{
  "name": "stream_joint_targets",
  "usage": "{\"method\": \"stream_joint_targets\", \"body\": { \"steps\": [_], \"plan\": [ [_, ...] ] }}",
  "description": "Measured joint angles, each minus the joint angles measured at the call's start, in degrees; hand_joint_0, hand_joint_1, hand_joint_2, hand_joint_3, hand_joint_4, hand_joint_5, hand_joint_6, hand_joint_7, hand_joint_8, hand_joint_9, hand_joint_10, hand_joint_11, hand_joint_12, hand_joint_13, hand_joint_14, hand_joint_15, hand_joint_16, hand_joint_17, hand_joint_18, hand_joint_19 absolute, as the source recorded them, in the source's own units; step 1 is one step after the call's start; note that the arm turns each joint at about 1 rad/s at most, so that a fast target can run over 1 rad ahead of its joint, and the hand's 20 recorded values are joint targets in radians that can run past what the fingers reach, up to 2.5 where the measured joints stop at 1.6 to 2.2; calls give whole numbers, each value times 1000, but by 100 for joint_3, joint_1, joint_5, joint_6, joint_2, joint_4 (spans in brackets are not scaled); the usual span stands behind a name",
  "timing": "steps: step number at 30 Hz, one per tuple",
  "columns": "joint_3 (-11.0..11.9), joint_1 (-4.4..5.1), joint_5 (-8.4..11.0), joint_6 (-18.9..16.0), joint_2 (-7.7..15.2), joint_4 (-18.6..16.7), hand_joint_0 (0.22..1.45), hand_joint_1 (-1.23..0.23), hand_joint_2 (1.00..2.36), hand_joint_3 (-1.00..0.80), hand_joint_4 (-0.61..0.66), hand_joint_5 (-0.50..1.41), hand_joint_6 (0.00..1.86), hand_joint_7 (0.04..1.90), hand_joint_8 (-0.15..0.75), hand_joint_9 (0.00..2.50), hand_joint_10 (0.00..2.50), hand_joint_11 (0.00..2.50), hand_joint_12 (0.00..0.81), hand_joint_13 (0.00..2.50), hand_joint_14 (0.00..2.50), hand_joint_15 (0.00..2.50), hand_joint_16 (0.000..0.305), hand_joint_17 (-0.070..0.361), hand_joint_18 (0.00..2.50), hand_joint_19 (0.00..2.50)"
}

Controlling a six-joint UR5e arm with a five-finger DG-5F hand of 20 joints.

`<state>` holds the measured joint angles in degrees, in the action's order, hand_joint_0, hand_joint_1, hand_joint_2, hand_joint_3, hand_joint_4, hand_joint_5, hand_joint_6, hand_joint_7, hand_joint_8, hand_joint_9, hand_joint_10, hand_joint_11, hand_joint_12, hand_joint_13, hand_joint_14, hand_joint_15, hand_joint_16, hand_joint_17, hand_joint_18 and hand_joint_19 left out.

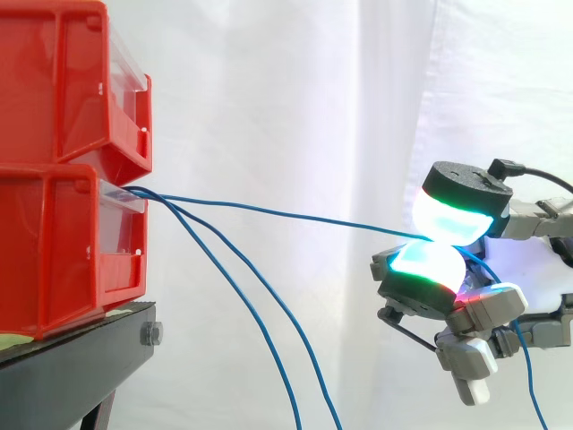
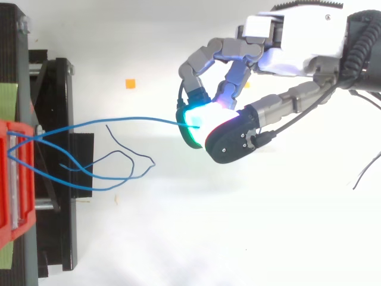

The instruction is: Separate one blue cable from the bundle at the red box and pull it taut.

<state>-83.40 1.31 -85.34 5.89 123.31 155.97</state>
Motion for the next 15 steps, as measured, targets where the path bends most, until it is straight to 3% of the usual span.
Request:
{"method": "stream_joint_targets", "body": {
  "steps": [15],
  "plan": [
    [0, 0, 0, 0, 0, 1, 610, -781, 1025, -9, -24, -116, 878, 1323, 388, 1287, 19, 1401, 384, 1056, 26, 835, 43, 96, 889, 486]
  ]
}}
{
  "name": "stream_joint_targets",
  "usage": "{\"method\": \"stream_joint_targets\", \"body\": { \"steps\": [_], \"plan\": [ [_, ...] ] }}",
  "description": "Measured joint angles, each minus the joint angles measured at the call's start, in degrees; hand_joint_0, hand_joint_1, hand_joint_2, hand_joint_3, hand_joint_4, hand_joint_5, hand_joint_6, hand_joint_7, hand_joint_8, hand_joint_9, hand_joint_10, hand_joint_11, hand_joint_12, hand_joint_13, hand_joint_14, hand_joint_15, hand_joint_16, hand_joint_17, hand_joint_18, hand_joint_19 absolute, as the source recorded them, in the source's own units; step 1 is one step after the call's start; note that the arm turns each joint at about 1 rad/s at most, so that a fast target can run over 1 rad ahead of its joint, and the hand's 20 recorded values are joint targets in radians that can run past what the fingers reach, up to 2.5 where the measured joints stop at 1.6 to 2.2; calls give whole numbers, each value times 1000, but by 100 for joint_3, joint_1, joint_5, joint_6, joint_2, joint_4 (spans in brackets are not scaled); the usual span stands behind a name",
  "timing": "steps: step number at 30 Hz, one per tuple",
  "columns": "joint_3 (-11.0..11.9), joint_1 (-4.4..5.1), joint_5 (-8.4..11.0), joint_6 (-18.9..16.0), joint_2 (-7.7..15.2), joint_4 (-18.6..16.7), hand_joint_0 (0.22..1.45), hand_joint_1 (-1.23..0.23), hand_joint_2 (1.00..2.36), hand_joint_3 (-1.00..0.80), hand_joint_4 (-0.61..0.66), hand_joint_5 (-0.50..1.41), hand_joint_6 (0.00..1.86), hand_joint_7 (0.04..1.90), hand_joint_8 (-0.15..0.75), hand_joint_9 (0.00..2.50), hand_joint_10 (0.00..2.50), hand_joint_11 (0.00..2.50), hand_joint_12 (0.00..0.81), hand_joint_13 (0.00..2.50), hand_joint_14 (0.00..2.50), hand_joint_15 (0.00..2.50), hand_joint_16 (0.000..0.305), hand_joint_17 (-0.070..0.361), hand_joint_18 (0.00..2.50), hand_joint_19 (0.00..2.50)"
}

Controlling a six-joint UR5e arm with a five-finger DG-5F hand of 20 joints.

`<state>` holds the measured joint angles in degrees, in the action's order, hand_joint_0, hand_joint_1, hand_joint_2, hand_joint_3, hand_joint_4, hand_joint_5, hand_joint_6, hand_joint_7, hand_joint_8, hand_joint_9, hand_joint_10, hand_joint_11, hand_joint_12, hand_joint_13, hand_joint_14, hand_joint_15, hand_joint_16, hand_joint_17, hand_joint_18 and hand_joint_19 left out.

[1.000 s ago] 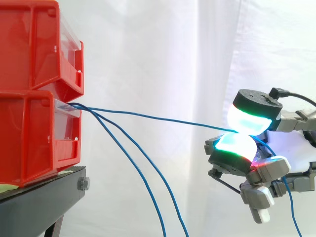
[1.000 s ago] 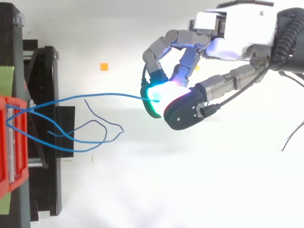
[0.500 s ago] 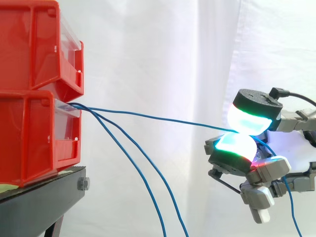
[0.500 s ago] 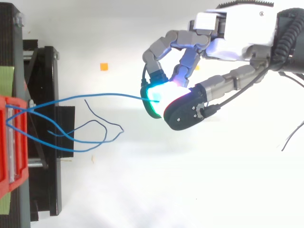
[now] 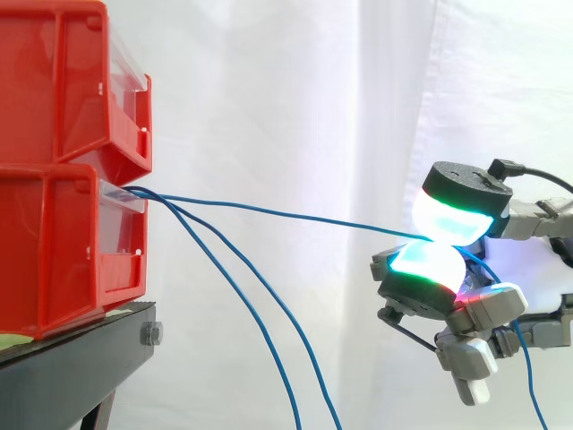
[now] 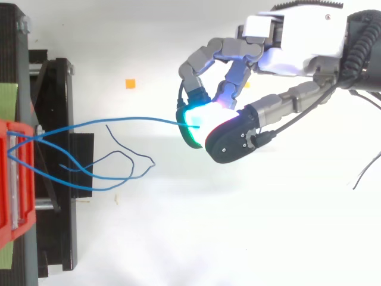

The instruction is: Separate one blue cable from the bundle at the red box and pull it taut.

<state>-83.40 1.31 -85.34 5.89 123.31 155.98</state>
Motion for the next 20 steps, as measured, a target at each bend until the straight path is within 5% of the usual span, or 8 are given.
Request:
{"method": "stream_joint_targets", "body": {
  "steps": [20],
  "plan": [
    [0, -1, 0, 0, 0, -3, 610, -779, 1025, -18, -25, -118, 878, 1316, 386, 1281, 19, 1399, 386, 1057, 27, 833, 43, 96, 887, 485]
  ]
}}
